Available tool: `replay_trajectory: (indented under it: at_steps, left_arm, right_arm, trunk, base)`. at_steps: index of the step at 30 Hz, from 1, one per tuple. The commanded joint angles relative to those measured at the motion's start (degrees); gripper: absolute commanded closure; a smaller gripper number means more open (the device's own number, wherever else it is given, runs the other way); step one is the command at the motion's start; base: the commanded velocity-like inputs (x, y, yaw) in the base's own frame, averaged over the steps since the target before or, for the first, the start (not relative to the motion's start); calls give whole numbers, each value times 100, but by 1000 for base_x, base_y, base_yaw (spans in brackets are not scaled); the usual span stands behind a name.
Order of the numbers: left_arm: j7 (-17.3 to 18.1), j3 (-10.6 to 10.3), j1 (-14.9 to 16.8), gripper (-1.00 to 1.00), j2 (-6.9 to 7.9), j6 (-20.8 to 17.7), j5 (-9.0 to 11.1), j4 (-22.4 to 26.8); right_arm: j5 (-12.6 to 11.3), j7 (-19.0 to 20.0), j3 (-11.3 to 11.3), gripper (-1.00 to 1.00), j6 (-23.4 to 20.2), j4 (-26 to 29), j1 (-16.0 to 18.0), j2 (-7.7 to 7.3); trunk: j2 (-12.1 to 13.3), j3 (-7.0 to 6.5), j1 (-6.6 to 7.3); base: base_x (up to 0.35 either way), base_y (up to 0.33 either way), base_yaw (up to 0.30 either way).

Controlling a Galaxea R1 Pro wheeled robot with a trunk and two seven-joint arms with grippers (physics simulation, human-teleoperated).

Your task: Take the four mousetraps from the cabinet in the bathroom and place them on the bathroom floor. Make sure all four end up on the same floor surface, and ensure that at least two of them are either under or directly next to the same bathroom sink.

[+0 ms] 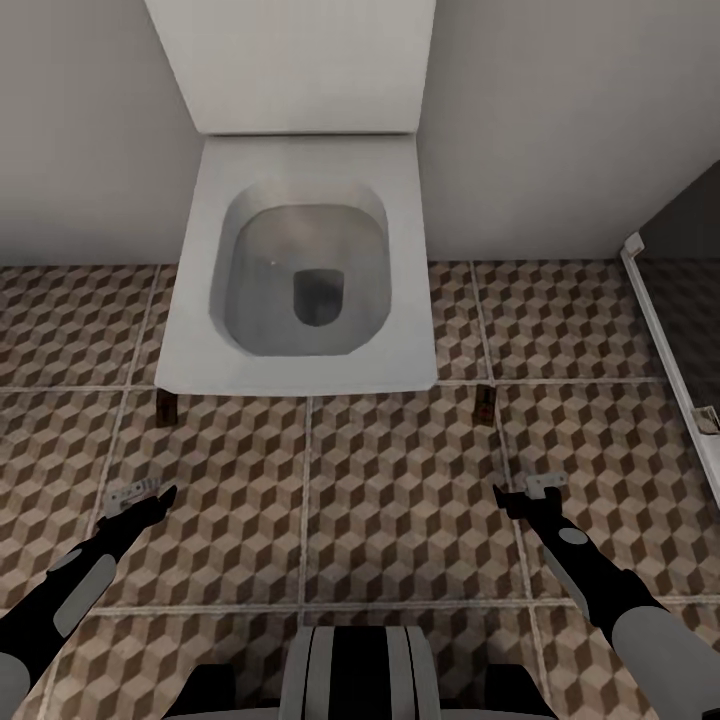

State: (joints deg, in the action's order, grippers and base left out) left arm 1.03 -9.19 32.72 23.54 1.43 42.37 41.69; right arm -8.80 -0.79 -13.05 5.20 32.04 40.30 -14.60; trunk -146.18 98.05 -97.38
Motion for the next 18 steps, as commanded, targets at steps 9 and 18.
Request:
replay_trajectory:
  at_steps: [9,18]
  left_arm:
    - [14,-22,2,-100,-11,20,67,2]
    - [40,-22,4,-100,-18,18,82,5]
  right_arm:
    - [-60,-8,-39,-100,25,-5,4,-8]
    - [-60,-8,-39,-100,25,-5,4,-8]
  trunk:
    - [-1,3,1]
    - [-1,3,1]
  base:
    - [-109,81,0]
    - [-29,21,0]
